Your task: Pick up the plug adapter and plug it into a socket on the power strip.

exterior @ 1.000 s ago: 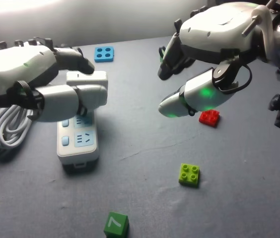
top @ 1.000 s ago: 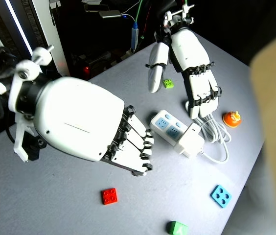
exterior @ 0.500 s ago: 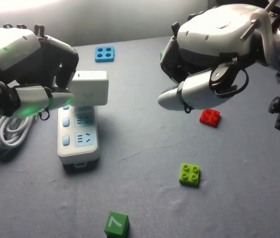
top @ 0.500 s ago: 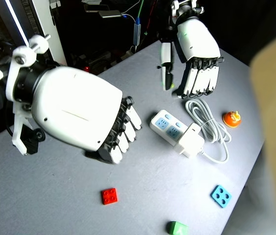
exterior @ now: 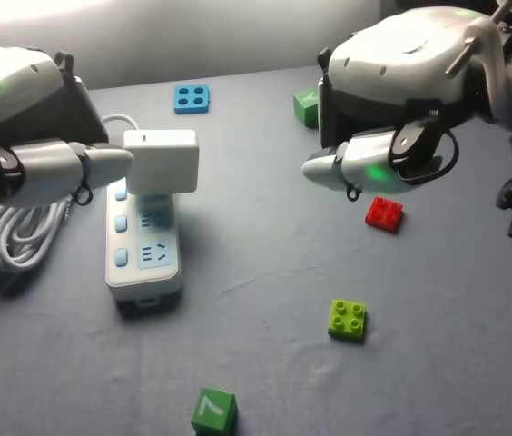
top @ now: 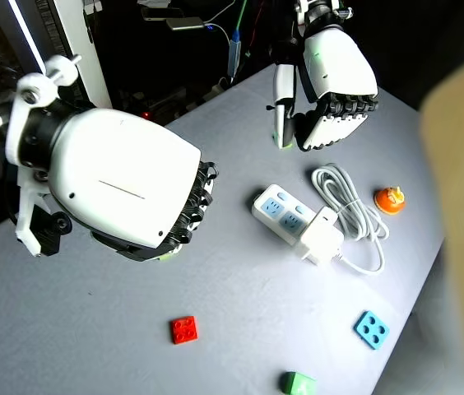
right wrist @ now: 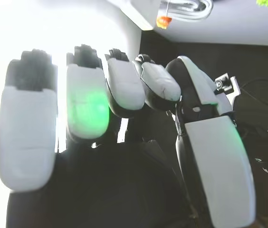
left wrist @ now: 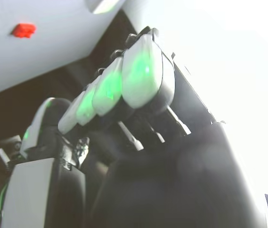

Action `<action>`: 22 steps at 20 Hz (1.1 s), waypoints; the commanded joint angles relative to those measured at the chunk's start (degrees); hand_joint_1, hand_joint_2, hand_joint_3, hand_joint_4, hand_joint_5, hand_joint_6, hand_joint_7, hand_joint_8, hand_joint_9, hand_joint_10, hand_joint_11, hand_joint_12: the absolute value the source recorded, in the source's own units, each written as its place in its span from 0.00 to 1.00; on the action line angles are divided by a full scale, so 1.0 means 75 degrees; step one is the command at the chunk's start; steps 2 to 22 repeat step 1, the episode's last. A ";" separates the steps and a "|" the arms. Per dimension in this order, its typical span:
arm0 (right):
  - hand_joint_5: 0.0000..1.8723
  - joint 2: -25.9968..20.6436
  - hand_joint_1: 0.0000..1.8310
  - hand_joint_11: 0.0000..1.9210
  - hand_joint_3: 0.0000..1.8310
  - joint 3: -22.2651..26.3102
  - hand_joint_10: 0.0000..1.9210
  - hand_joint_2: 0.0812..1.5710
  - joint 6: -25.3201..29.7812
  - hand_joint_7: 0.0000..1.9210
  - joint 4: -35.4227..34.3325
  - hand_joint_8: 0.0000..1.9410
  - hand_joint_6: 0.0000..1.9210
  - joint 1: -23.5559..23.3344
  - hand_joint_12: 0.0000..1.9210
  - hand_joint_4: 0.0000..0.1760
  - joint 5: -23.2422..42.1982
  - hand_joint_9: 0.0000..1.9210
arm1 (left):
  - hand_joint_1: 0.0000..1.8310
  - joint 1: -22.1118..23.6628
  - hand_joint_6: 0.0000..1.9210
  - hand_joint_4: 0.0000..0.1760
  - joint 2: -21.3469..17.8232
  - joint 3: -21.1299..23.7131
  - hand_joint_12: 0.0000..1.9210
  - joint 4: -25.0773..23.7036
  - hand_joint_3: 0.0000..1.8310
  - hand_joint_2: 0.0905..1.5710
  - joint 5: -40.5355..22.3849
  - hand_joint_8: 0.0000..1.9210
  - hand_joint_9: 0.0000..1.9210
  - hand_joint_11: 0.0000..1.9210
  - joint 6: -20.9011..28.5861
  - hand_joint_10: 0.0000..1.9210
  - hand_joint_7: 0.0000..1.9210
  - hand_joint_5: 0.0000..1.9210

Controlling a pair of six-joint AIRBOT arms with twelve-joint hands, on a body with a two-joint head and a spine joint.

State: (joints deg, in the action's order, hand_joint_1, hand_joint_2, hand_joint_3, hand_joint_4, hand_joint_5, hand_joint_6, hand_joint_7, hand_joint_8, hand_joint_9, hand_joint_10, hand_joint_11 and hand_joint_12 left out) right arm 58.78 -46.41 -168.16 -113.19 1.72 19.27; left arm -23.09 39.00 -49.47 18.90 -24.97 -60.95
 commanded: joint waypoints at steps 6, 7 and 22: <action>0.66 -0.0040 0.38 0.90 0.00 0.0034 1.00 0.84 0.0000 0.70 0.0196 1.00 1.00 -0.0084 1.00 0.00 -0.0240 0.80 | 0.28 0.0106 1.00 0.00 -0.0083 -0.0040 1.00 -0.0063 0.00 0.89 -0.0806 1.00 0.75 0.80 0.0046 1.00 0.71 0.68; 0.66 -0.0040 0.38 0.90 0.00 0.0034 1.00 0.84 0.0000 0.70 0.0196 1.00 1.00 -0.0084 1.00 0.00 -0.0240 0.80 | 0.28 0.0106 1.00 0.00 -0.0083 -0.0040 1.00 -0.0063 0.00 0.89 -0.0806 1.00 0.75 0.80 0.0046 1.00 0.71 0.68; 0.66 -0.0040 0.38 0.90 0.00 0.0034 1.00 0.84 0.0000 0.70 0.0196 1.00 1.00 -0.0084 1.00 0.00 -0.0240 0.80 | 0.28 0.0106 1.00 0.00 -0.0083 -0.0040 1.00 -0.0063 0.00 0.89 -0.0806 1.00 0.75 0.80 0.0046 1.00 0.71 0.68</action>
